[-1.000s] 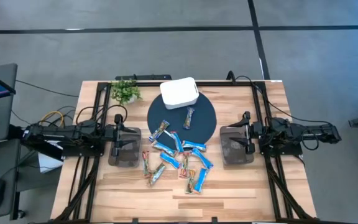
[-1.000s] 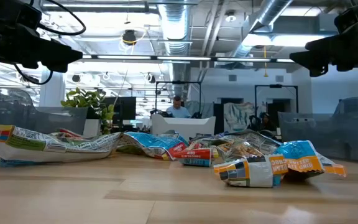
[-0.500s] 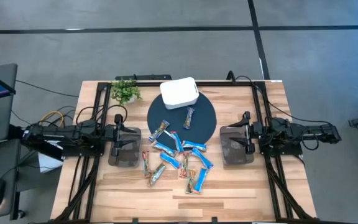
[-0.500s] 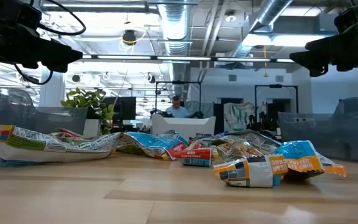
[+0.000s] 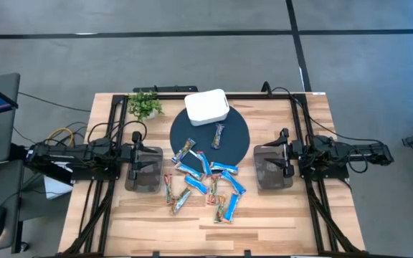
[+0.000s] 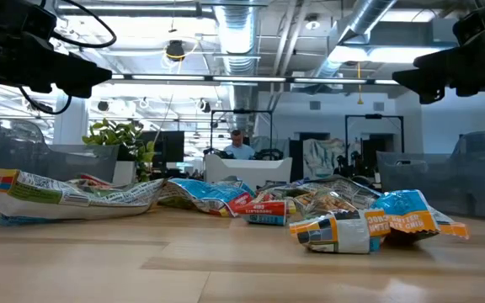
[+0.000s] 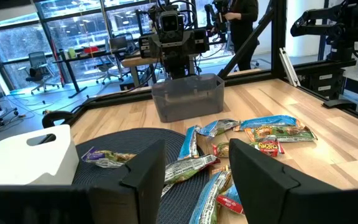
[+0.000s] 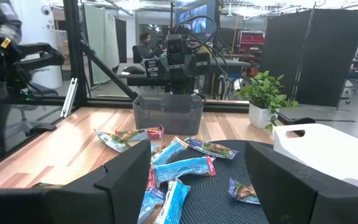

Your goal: Pick and place Granola Bars by type

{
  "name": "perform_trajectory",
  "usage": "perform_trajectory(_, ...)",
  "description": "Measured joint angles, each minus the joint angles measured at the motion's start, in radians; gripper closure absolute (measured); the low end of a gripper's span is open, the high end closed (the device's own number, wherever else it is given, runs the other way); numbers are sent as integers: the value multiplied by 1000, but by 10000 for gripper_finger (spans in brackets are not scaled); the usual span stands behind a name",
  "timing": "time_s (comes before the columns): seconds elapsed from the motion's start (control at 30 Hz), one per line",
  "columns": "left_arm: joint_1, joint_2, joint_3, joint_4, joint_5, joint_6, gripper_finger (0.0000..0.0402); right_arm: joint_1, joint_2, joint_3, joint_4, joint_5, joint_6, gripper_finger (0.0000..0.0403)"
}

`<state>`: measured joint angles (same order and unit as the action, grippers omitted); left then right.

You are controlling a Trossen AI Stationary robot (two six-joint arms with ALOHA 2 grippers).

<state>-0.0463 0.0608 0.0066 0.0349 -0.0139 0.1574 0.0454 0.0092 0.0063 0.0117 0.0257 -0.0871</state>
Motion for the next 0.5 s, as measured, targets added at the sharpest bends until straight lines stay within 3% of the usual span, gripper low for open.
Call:
perform_trajectory(0.37,0,0,0,8,0,-5,230,0,0,0,0,0,0,149)
perform_trajectory(0.5,0,0,0,14,0,-173,230,0,0,0,0,0,0,149)
